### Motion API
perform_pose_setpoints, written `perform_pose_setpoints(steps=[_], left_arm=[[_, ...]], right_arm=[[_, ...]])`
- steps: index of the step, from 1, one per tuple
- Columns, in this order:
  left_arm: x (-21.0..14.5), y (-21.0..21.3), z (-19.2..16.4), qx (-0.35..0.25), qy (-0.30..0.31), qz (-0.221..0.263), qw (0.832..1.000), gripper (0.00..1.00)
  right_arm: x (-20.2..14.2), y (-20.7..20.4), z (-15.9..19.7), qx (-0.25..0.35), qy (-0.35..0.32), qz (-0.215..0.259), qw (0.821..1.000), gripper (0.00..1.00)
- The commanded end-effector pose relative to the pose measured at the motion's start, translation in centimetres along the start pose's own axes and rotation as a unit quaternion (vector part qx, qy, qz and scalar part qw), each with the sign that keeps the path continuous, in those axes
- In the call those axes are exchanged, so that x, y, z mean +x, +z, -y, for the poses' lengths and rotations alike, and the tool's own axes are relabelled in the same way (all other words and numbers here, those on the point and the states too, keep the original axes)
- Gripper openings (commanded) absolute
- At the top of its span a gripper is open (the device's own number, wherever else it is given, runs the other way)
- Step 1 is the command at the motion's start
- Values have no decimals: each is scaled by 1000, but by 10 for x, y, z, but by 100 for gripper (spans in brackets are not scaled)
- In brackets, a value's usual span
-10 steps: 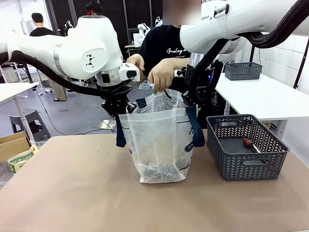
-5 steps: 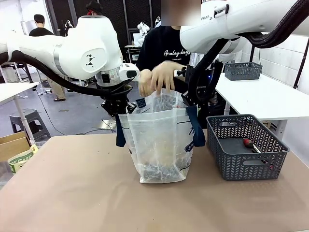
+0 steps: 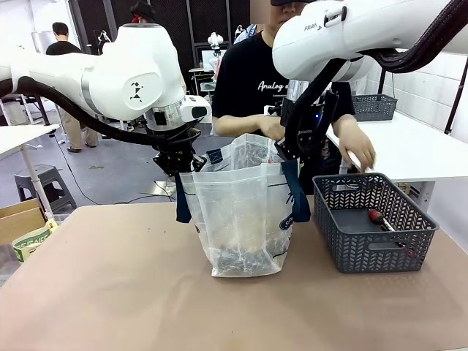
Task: Transfer purchased items from the store into the shopping bag.
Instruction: Move the Reusable shopping bag to the right side of the table.
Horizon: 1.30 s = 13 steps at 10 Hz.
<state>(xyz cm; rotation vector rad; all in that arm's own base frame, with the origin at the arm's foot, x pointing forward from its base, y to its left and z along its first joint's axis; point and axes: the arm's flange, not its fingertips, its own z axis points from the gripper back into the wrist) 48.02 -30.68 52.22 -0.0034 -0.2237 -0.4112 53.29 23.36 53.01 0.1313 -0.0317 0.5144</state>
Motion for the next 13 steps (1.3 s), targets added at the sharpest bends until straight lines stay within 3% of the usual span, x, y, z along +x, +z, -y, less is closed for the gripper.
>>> perform_pose_setpoints(steps=[1, 13], left_arm=[[-1, 0, -1, 1, 2, 0, 1000, 0], [-1, 0, -1, 1, 2, 0, 1000, 0]], right_arm=[[0, -1, 0, 0, 0, -1, 1000, 0], [0, -1, 0, 0, 0, -1, 1000, 0]])
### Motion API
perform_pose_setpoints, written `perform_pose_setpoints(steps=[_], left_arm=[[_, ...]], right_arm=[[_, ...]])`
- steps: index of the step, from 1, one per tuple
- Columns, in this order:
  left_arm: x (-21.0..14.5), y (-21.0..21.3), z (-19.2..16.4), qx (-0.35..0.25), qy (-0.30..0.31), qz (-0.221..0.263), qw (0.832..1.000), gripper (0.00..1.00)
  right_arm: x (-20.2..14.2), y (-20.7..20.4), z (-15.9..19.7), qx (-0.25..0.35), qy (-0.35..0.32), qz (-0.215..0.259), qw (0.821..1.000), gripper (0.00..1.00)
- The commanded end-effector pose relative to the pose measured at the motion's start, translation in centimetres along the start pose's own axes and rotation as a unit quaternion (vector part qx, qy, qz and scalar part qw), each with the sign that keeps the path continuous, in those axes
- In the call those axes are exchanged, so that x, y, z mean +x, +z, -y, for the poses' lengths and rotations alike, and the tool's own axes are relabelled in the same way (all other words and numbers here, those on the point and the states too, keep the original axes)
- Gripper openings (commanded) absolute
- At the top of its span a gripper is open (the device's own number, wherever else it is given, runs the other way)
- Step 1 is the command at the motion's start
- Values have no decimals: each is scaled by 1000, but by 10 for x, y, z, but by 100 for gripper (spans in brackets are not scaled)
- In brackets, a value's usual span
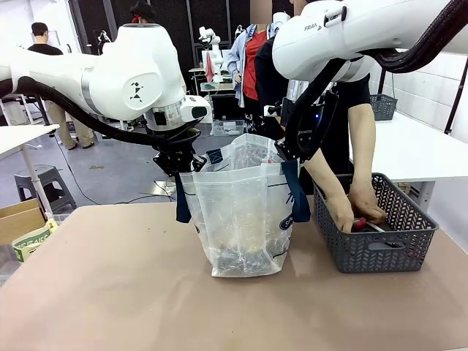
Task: Transfer purchased items from the store into the shopping bag.
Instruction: Move the Reusable shopping bag to the right side of the table.
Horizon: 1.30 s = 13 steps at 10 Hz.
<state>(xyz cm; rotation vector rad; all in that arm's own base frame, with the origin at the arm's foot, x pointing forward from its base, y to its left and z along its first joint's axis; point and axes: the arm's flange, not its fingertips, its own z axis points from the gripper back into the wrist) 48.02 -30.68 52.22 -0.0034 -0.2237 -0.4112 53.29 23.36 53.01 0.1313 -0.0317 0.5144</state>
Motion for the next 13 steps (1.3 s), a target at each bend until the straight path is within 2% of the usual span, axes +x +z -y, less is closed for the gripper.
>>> perform_pose_setpoints(steps=[1, 13], left_arm=[[-1, 0, -1, 1, 2, 0, 1000, 0], [-1, 0, -1, 1, 2, 0, 1000, 0]], right_arm=[[0, -1, 0, 0, 0, -1, 1000, 0], [0, -1, 0, 0, 0, -1, 1000, 0]])
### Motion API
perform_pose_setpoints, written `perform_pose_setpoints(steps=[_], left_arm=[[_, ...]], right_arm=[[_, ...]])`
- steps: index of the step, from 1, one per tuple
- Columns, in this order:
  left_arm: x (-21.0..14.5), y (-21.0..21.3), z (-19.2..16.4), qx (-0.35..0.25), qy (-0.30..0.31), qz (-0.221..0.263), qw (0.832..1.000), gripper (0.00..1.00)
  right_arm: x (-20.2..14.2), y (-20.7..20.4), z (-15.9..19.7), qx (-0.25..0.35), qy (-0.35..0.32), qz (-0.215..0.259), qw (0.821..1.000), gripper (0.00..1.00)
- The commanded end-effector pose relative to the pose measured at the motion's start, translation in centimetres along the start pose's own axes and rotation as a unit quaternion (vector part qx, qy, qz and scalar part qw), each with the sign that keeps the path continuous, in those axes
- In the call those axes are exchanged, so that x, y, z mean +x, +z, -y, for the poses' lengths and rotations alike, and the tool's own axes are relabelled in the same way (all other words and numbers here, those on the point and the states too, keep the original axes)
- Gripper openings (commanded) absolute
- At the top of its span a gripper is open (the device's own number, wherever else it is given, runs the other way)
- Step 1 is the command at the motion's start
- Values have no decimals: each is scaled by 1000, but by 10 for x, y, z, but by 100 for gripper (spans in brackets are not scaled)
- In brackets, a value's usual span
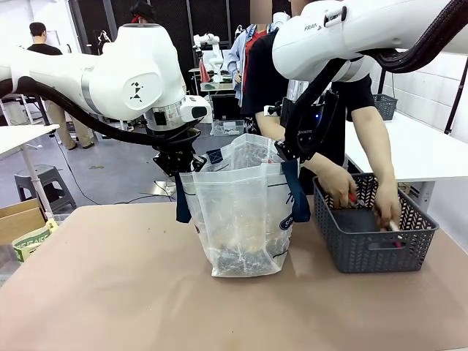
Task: Transfer purchased items from the store into the shopping bag.
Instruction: Move the Reusable shopping bag to the right side of the table.
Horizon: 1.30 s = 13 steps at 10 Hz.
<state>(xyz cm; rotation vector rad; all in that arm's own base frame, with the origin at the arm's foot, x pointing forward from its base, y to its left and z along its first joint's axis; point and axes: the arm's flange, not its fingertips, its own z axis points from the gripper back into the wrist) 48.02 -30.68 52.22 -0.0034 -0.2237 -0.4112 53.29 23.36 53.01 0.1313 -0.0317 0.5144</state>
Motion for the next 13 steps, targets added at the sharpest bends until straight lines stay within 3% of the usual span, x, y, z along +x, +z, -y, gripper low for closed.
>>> perform_pose_setpoints(steps=[1, 13], left_arm=[[-1, 0, -1, 1, 2, 0, 1000, 0], [-1, 0, -1, 1, 2, 0, 1000, 0]], right_arm=[[0, -1, 0, 0, 0, -1, 1000, 0], [0, -1, 0, 0, 0, -1, 1000, 0]])
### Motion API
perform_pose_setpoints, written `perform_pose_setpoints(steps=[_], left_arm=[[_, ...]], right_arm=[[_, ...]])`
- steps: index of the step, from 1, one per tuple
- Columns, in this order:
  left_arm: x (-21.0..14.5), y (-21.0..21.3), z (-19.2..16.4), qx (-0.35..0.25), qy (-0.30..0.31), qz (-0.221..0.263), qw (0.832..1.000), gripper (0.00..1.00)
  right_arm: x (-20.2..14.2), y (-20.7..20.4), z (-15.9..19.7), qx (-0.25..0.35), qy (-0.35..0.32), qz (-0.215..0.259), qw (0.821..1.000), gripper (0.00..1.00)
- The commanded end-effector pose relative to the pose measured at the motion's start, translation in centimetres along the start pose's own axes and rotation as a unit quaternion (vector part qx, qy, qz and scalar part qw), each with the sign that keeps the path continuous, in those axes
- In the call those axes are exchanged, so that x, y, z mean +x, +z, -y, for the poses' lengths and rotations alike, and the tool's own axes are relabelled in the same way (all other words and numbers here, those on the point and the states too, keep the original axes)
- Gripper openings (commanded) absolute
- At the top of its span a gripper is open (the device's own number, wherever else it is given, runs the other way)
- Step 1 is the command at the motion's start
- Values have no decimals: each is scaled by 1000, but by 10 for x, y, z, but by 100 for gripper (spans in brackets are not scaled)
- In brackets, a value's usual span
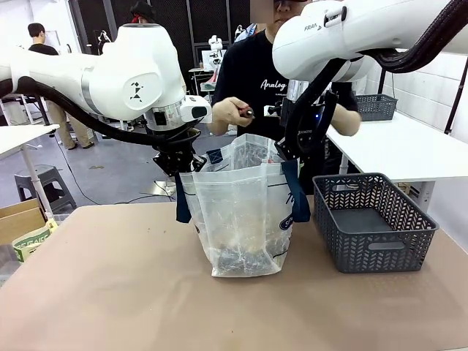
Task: Transfer purchased items from the store into the shopping bag.
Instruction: Move the Reusable shopping bag to the right side of the table.
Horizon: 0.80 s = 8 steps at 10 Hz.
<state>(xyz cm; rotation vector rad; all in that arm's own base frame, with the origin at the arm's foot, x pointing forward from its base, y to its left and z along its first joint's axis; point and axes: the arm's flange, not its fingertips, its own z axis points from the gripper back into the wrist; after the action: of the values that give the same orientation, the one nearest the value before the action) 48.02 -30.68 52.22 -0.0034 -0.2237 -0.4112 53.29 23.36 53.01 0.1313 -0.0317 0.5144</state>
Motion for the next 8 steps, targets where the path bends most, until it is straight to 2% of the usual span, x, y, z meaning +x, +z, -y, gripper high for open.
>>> perform_pose_setpoints(steps=[1, 8], left_arm=[[-1, 0, -1, 1, 2, 0, 1000, 0], [-1, 0, -1, 1, 2, 0, 1000, 0]], right_arm=[[0, -1, 0, 0, 0, -1, 1000, 0], [0, -1, 0, 0, 0, -1, 1000, 0]])
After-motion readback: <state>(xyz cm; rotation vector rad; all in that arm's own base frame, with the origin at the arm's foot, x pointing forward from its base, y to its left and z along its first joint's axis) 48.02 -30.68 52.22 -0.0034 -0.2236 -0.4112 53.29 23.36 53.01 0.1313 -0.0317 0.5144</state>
